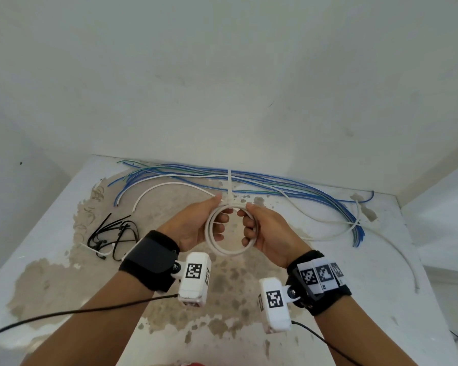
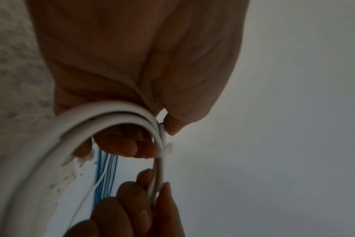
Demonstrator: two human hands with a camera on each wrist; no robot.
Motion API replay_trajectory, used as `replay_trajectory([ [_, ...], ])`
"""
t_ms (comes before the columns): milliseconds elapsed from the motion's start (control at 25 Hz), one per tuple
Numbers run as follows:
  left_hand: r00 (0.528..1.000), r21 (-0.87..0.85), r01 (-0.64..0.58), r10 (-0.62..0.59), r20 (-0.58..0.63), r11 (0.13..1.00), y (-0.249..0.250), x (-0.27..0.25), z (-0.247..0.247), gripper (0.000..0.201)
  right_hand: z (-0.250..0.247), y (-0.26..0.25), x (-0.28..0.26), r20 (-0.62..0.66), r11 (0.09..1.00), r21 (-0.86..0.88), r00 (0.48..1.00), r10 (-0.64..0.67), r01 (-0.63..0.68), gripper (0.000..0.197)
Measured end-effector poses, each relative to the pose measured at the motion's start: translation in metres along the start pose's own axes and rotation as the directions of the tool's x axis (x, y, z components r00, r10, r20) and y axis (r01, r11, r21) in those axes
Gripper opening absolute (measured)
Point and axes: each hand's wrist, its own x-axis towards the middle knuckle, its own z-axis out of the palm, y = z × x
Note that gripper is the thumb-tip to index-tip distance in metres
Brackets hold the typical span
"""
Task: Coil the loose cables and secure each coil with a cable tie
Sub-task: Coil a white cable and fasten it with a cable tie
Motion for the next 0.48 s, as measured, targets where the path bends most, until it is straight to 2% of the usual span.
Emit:
replay_trajectory([
  [160,1.000,-0.133,0.002,0.001,0.024,0.991,-0.0070,-0.0033,0.0050,0.031,0.0001,0.0023,-0.0023,-0.005,1.000,0.030,1.000,0.005,-0.005,0.027],
  [280,1.000,-0.102,-0.031,0.030,-0.007,0.994,-0.0048,-0.0038,0.0095,0.030,0.0021,0.0049,-0.0029,-0.013,0.998,0.066,1.000,0.004,-0.004,0.028],
  [360,1.000,-0.065,-0.025,0.025,-0.008,0.998,-0.0034,-0.0036,0.0095,0.034,0.0027,0.0051,-0.0040,-0.011,0.995,0.096,1.000,0.003,-0.002,0.027],
  [480,1.000,-0.174,0.004,0.002,0.031,0.985,-0.0044,-0.0049,0.0038,0.051,0.0021,0.0034,-0.0041,-0.039,0.987,0.159,0.999,-0.006,0.012,0.027],
])
